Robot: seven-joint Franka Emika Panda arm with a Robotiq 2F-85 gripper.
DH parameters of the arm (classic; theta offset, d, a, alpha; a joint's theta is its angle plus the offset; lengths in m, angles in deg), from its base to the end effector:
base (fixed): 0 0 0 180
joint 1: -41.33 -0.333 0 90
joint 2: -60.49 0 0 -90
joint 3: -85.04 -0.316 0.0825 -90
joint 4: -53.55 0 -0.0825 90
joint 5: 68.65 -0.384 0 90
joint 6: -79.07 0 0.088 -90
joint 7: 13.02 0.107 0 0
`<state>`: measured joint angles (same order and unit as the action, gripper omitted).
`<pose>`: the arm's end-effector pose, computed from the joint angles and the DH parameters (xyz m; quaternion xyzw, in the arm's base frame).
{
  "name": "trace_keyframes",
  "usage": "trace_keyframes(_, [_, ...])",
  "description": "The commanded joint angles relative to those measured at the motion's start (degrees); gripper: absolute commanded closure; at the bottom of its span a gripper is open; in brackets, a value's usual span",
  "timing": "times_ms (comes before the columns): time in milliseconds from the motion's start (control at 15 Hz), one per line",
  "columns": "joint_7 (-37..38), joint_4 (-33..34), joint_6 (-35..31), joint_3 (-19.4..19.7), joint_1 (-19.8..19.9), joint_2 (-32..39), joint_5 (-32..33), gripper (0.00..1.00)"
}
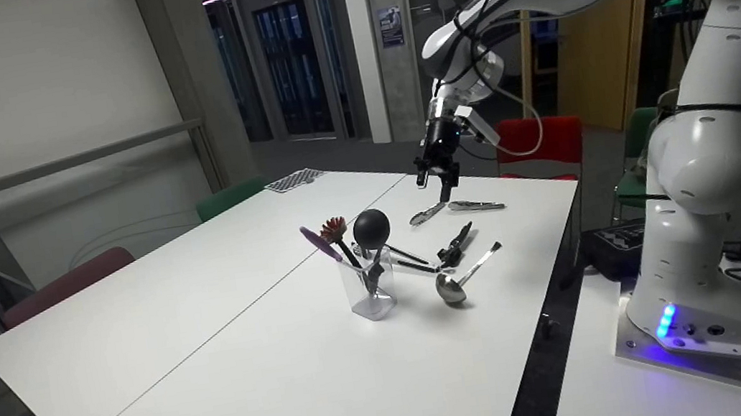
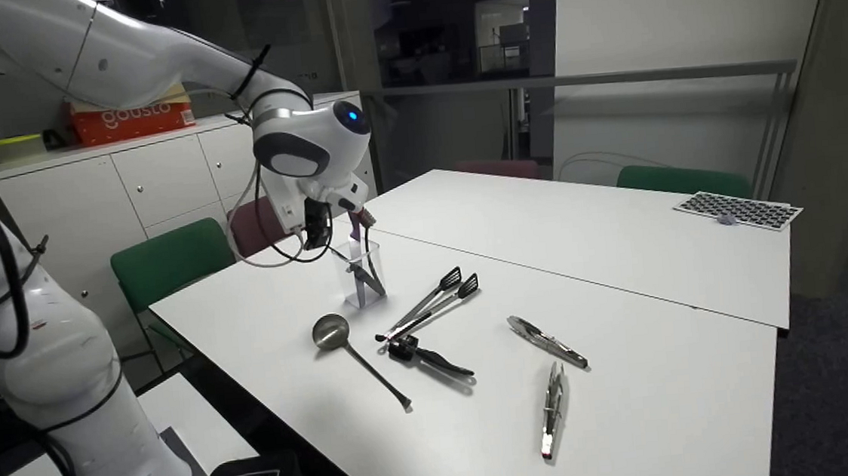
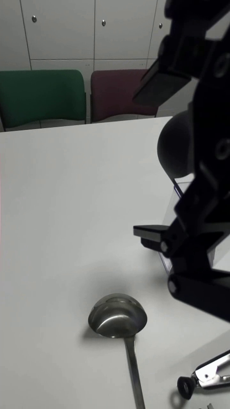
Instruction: Put the serving spoon in the cup
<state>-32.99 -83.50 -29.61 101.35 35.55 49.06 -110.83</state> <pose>0.4441 -0.0333 0.3891 -0.9235 0.0833 0.0507 0.3711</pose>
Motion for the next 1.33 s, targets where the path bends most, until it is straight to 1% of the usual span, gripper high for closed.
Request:
trace_keyframes(0, [-0.4,0.5,0.5,-3.7,4.0,1.1,-0.7,0.00])
trace_keyframes(467, [-0.3,1.1,0.5,-4.0,4.2,1.7,-0.7,0.00])
trace_keyframes(600, [-2.2,3.1,2.0,-3.6,4.5,5.0,-0.9,0.00])
trace_keyframes(1067, [-10.6,6.4,0.8,-4.4,9.6,16.4,-1.7,0.00])
trace_keyframes(1200, [-13.1,8.0,0.9,-5.0,11.2,19.6,-2.7,0.00])
trace_keyframes(1267, [-14.8,9.0,0.9,-5.3,12.0,21.6,-4.2,0.00])
